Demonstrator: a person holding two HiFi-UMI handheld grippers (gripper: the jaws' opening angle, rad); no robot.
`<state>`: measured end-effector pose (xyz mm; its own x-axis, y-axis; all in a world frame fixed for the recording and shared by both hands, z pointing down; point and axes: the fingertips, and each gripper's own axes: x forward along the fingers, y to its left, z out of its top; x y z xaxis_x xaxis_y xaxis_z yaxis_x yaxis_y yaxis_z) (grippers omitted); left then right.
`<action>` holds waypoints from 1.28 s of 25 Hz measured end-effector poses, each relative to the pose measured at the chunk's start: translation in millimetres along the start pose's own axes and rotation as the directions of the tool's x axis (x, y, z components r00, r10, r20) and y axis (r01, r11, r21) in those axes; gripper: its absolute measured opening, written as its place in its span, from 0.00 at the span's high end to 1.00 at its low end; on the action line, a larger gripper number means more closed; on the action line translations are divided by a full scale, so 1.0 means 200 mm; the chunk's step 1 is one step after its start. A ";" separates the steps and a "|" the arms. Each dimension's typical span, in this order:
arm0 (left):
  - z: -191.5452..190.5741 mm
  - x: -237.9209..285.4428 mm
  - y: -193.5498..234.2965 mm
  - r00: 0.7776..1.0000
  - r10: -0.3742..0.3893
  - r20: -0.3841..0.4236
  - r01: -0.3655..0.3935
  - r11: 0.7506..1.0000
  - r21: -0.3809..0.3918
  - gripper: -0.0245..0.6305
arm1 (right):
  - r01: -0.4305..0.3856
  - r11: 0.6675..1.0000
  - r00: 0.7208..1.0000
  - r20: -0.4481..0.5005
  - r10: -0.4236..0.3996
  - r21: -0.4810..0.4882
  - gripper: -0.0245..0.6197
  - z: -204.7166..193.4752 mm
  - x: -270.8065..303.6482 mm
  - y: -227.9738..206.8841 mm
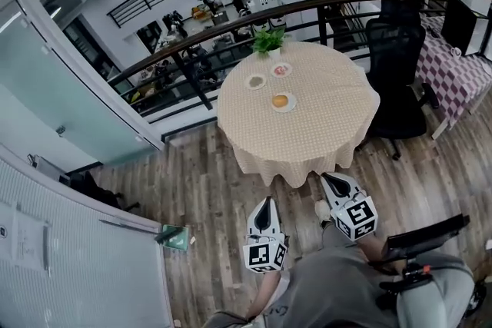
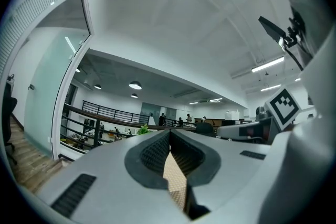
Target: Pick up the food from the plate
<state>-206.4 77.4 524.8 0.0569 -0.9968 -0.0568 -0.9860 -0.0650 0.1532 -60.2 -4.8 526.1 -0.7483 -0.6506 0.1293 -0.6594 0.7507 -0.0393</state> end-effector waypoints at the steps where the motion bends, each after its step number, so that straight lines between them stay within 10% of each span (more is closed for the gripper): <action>1: 0.00 0.05 0.00 1.000 0.003 0.002 -0.003 1.000 0.002 0.94 | -0.005 1.000 1.000 -0.004 0.005 0.006 0.94 -0.01 0.04 -0.04; 32: 0.11 1.57 0.05 0.997 0.061 -0.050 -0.059 0.998 0.024 0.94 | -0.089 0.990 0.996 0.020 0.087 0.111 0.94 0.24 1.10 -1.19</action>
<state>-201.9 -235.5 485.9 0.0049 -1.0000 0.0022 -0.9912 -0.0045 0.1323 -72.0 -331.8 515.8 -0.8044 -0.5848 0.1050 -0.5940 0.7883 -0.1605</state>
